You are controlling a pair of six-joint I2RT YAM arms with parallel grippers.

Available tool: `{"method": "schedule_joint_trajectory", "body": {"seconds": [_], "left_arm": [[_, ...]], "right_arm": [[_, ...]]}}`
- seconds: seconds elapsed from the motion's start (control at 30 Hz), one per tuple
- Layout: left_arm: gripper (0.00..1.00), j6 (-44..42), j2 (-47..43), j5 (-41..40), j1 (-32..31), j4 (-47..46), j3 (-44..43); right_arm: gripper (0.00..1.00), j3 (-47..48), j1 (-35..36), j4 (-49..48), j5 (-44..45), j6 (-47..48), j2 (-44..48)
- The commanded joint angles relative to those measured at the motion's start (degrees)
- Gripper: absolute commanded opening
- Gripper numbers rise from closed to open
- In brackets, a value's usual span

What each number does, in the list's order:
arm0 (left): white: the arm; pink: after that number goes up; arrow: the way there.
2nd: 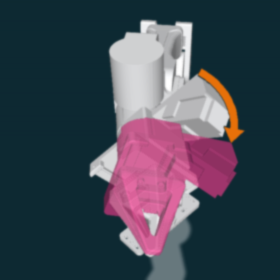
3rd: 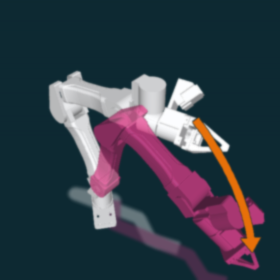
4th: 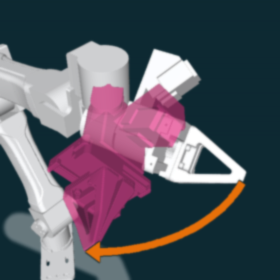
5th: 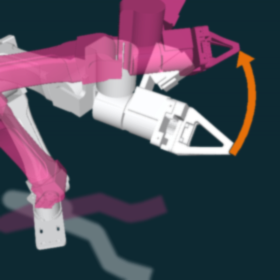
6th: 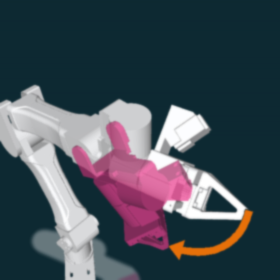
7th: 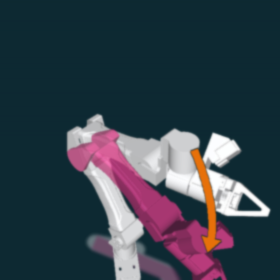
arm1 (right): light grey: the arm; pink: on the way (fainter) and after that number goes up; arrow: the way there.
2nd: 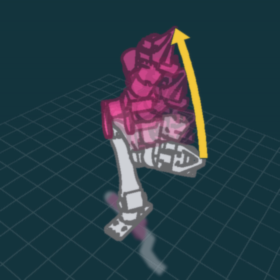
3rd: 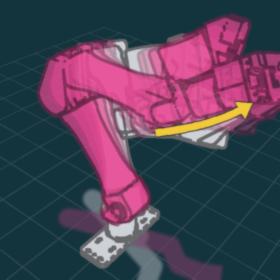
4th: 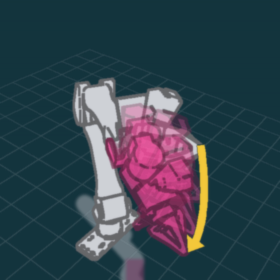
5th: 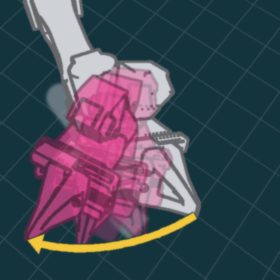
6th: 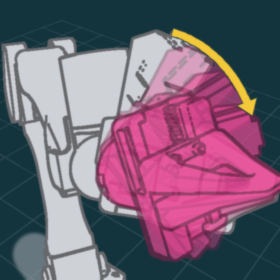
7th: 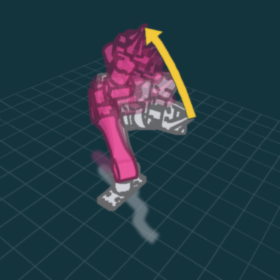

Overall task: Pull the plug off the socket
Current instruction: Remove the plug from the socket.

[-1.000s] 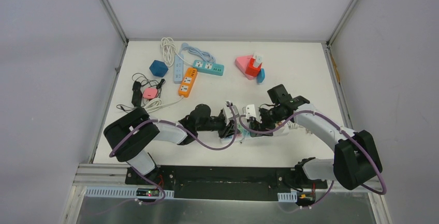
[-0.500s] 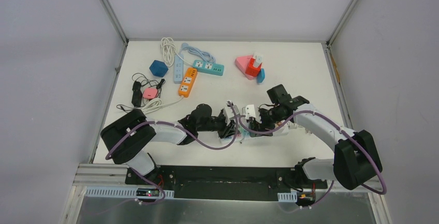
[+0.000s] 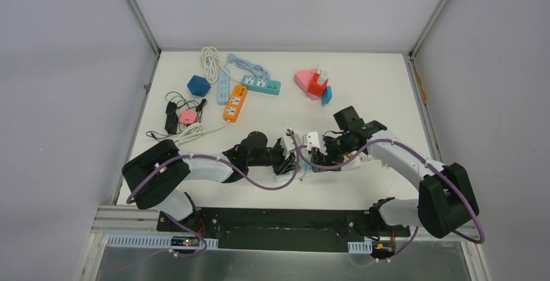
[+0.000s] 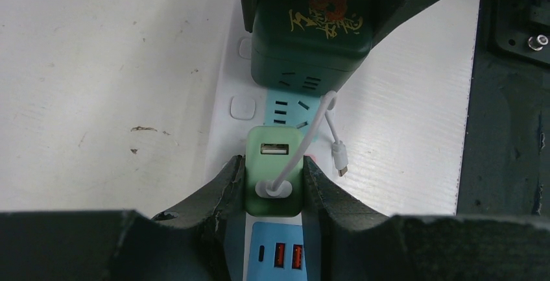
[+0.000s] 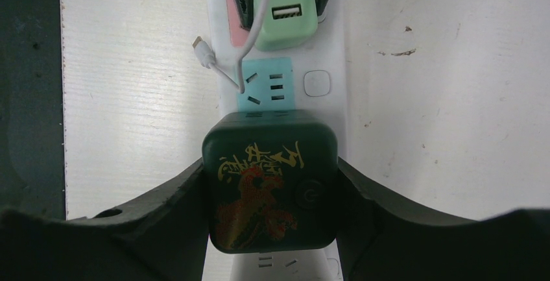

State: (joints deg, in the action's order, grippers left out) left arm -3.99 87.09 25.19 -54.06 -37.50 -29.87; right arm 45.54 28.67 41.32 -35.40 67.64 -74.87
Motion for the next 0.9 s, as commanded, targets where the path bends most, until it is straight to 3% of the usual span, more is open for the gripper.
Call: {"method": "schedule_joint_trajectory", "body": {"seconds": [0.0,0.13,0.37,0.5,0.67,0.87], "left_arm": [[0.00,6.5,0.6,5.3,0.0,-5.8,-0.7],[0.00,8.0,1.4,6.3,0.5,-9.1,-0.4],[0.00,-7.5,-3.8,-7.5,-4.4,5.2,-1.3],[0.00,-2.5,-4.2,-6.8,-4.0,0.6,0.3],[0.00,7.9,-1.9,0.2,-0.6,-11.4,2.6],[0.00,0.9,-5.0,-3.9,-2.0,-9.7,3.5]], "right_arm": [[0.21,-0.1,-0.2,-0.8,3.8,-0.3,-1.2],[0.21,-0.1,-0.2,-0.8,3.8,-0.3,-1.2],[0.21,0.0,-0.2,-0.7,3.8,-0.3,-1.3],[0.21,0.0,-0.2,-0.7,3.9,-0.3,-1.4],[0.21,0.1,-0.2,-0.6,3.8,-0.4,-1.4],[0.21,0.0,-0.2,-0.6,4.0,-0.5,-1.4]]}}
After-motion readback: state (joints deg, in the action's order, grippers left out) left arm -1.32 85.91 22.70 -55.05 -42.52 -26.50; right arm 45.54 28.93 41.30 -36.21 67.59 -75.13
